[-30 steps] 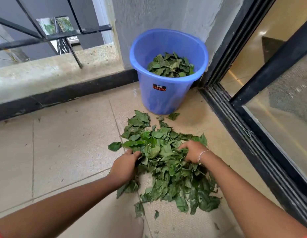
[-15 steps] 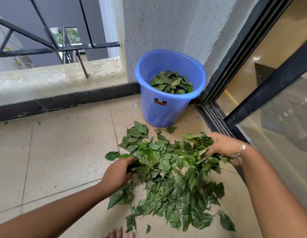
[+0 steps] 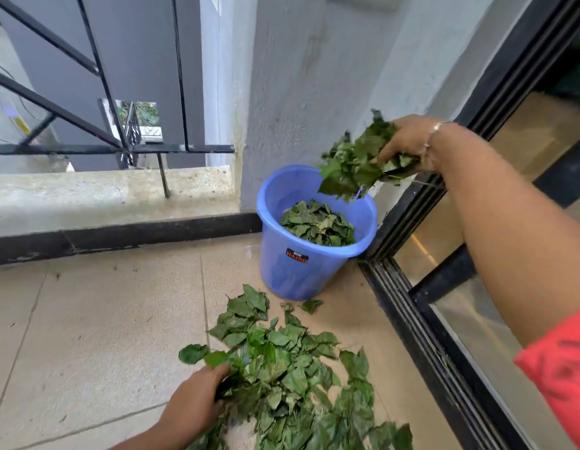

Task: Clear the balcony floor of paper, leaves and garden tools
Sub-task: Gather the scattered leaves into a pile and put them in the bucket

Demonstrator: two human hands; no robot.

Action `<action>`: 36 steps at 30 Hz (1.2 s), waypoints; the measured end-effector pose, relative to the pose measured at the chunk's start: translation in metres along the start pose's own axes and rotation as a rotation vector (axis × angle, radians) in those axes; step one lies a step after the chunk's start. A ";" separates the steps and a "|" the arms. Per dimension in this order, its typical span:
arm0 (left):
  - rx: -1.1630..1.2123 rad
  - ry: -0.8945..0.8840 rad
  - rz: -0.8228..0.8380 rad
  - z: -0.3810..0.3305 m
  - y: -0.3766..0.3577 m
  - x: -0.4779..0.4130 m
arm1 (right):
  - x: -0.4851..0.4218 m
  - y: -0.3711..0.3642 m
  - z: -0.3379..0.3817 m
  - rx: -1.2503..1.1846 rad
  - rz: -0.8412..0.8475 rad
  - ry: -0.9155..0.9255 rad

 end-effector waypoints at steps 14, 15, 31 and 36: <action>0.149 0.019 -0.002 -0.008 0.024 0.001 | -0.025 -0.045 0.014 -0.205 -0.020 -0.248; 0.180 0.021 -0.004 -0.011 0.027 0.003 | -0.024 -0.049 0.014 -0.208 -0.005 -0.254; 0.621 -0.260 -0.595 -0.171 0.250 -0.130 | 0.111 -0.060 -0.167 -0.461 -0.033 -0.372; 0.405 -0.177 -0.381 -0.203 0.236 -0.210 | 0.155 -0.094 -0.231 -0.302 0.062 -0.512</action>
Point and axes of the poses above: each hand's wrist, its own x-axis away from the middle knuckle, its own y-axis out of the back of the hand, z = x × y, the point moved 7 cm from there along -x, towards the middle knuckle, and after that the axes turned 15 degrees about -z, right-handed, at the moved point
